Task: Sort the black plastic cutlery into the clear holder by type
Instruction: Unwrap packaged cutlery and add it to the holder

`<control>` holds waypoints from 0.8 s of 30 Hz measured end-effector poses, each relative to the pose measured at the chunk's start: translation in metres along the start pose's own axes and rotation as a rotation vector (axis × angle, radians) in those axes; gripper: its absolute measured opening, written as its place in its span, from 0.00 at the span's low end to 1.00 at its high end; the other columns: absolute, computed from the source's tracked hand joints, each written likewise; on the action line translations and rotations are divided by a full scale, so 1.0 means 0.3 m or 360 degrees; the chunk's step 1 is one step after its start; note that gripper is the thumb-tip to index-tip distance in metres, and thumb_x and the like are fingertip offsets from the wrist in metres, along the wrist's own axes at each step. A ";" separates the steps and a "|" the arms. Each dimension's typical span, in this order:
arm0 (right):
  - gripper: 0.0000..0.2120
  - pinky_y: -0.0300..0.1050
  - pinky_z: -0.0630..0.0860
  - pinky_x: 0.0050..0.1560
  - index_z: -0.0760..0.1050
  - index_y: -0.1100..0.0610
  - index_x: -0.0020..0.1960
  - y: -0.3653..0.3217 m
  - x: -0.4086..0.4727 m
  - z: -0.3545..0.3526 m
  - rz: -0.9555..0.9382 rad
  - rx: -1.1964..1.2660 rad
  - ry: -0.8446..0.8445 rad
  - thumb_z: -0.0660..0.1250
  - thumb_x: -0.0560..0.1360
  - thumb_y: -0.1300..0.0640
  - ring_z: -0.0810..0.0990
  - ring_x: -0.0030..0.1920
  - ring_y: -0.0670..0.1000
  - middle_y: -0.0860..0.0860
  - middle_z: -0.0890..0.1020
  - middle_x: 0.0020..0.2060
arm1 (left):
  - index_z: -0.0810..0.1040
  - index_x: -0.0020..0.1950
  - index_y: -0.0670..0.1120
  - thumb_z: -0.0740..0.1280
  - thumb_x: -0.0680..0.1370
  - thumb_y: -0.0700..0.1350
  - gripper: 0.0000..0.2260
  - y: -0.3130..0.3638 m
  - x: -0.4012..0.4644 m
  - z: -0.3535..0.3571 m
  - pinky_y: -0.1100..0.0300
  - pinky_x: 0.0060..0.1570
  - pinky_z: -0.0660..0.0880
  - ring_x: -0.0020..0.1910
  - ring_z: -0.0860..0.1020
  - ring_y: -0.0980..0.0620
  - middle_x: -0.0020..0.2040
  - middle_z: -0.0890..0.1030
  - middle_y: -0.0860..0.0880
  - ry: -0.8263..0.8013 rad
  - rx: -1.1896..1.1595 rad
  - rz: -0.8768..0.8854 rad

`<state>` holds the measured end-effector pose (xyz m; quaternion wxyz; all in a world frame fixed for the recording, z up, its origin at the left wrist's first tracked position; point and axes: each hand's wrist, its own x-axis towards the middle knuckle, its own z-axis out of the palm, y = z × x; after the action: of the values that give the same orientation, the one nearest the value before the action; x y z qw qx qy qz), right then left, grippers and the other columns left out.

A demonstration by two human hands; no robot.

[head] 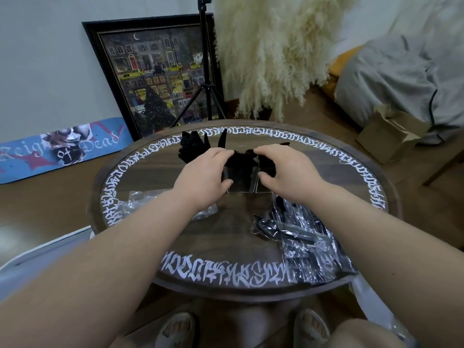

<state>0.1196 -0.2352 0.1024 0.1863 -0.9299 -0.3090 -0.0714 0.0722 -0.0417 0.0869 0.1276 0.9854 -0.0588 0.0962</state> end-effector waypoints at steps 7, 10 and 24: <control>0.17 0.47 0.73 0.57 0.74 0.53 0.64 0.033 -0.217 0.019 0.0260 0.0037 0.0099 0.65 0.76 0.56 0.76 0.59 0.52 0.50 0.79 0.58 | 0.65 0.73 0.49 0.68 0.76 0.50 0.27 0.092 -0.161 0.059 0.60 0.66 0.63 0.69 0.66 0.51 0.71 0.68 0.52 -0.0031 -0.0033 0.0032; 0.16 0.48 0.73 0.56 0.74 0.53 0.65 0.057 -0.300 0.051 0.0423 -0.0067 -0.0102 0.64 0.77 0.55 0.76 0.59 0.53 0.50 0.79 0.58 | 0.65 0.74 0.50 0.68 0.77 0.51 0.26 0.133 -0.226 0.108 0.59 0.67 0.63 0.68 0.66 0.52 0.70 0.68 0.52 -0.0084 -0.0060 0.0033; 0.12 0.48 0.71 0.56 0.76 0.53 0.59 0.124 -0.428 0.153 0.0509 -0.0222 -0.0384 0.66 0.76 0.54 0.69 0.58 0.55 0.51 0.78 0.54 | 0.67 0.73 0.54 0.66 0.77 0.53 0.24 0.213 -0.300 0.241 0.56 0.68 0.63 0.70 0.64 0.52 0.71 0.67 0.54 -0.0158 -0.0121 0.0089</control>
<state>0.0402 -0.3152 0.0171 0.0922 -0.9795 -0.1719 0.0499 -0.0119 -0.1138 0.0151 0.1592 0.9813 -0.0963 0.0485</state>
